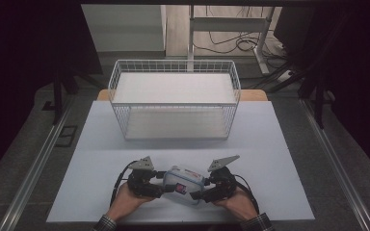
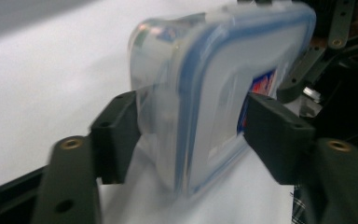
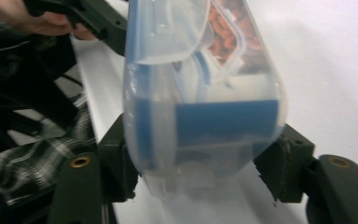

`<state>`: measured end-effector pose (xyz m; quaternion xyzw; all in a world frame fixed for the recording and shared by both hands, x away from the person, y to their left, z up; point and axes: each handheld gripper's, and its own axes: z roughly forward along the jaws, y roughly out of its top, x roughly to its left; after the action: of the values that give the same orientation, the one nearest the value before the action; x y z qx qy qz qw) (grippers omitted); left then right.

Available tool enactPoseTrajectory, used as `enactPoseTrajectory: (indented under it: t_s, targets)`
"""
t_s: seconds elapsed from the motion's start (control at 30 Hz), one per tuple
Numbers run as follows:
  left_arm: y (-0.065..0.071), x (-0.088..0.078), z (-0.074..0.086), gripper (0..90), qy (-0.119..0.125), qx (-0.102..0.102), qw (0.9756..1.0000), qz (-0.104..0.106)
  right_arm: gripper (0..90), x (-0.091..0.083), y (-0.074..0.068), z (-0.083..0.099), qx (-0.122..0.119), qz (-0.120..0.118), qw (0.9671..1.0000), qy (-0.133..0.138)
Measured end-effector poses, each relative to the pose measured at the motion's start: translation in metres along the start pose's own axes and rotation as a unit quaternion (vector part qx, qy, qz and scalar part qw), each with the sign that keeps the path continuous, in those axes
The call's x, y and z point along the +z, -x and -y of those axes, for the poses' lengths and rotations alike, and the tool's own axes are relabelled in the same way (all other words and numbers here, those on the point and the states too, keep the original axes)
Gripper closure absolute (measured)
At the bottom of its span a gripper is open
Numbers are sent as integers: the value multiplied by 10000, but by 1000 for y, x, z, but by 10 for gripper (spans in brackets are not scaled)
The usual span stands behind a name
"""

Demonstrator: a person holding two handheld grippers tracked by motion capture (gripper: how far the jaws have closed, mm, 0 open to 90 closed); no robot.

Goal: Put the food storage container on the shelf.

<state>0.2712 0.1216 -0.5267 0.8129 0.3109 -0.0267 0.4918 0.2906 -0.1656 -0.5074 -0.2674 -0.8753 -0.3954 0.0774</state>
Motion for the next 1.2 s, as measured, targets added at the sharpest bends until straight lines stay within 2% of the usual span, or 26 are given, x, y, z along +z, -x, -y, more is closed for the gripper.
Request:
enactPoseTrajectory:
  t_s: [0.03, 0.13, 0.23, 0.33, 0.47, 0.5, 0.57, 0.63, 0.7, 0.77, 0.87, 0.9, 1.0, 1.03, 1.07, 1.17, 1.2]
  targets:
    - [3, 1, 0, 424, -46, 34, 10000, -17, 315, -1, 0, -1, 20, 174, 9998, 20]
    - [4, 2, 0, 458, -83, 33, 10000, 2, 286, -2, 1, -1, 29, 255, 9997, 7]
    - [8, 3, 0, 502, -149, 15, 9999, -8, 246, -4, 4, 0, 147, 369, 9992, 59]
    - [9, 4, 0, 522, -166, 2, 9999, 23, 233, -7, 5, 1, 182, 469, 9987, 95]
    - [10, 4, 0, 542, -190, -113, 9997, 67, 224, -12, 5, 3, 265, 595, 9977, 168]
    - [9, 4, 0, 545, -185, -149, 9997, 84, 219, -19, 6, 4, 332, 741, 9964, 236]
    - [9, 4, 1, 545, -175, -176, 9996, 94, 222, -21, 6, 5, 368, 753, 9961, 272]
    - [10, 4, 1, 545, -177, -204, 9996, 81, 246, -29, 8, 9, 471, 775, 9952, 354]
    - [10, 4, 1, 545, -175, -210, 9996, 78, 341, -39, 9, 17, 637, 742, 9942, 453]
    - [10, 4, 1, 545, -168, -238, 9995, 74, 375, -41, 10, 20, 692, 712, 9940, 467]
    - [10, 4, 1, 546, -166, -298, 9994, 56, 475, -42, 9, 25, 849, 560, 9935, 509]
    - [10, 4, 1, 546, -166, -316, 9993, 61, 544, -42, 7, 27, 885, 512, 9930, 591]
    - [9, 4, 2, 547, -150, -409, 9990, 74, 579, -43, 7, 26, 888, 576, 9924, 623]
    - [9, 3, 2, 549, -147, -430, 9989, 70, 634, -44, 7, 26, 874, 571, 9922, 681]
    - [9, 3, 2, 552, -145, -455, 9988, 81, 652, -45, 7, 26, 907, 591, 9910, 787]
    - [8, 2, 2, 562, -142, -570, 9982, 75, 665, -43, 9, 25, 1076, 583, 9882, 918]
    - [8, 2, 3, 562, -130, -603, 9981, 85, 665, -43, 9, 25, 1076, 583, 9882, 918]
